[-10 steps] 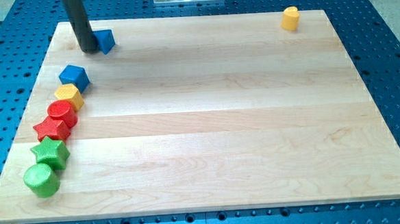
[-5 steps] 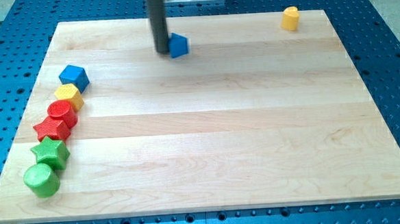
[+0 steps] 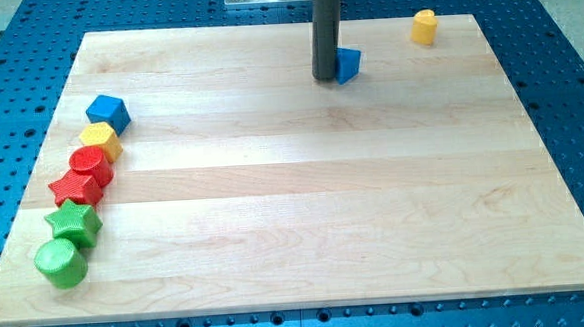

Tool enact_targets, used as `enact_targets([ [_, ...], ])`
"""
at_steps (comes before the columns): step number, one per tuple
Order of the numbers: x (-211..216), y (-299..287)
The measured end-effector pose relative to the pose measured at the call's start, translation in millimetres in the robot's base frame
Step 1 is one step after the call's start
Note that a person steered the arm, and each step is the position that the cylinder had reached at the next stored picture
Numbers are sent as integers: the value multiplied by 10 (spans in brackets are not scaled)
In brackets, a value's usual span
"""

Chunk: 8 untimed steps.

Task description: Slide the blue triangle to the bottom right of the yellow heart

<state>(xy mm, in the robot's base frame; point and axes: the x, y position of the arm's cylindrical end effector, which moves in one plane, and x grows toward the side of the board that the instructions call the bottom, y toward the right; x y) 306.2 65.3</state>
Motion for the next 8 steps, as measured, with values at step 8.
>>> enact_targets([
  [8,-149,1184],
])
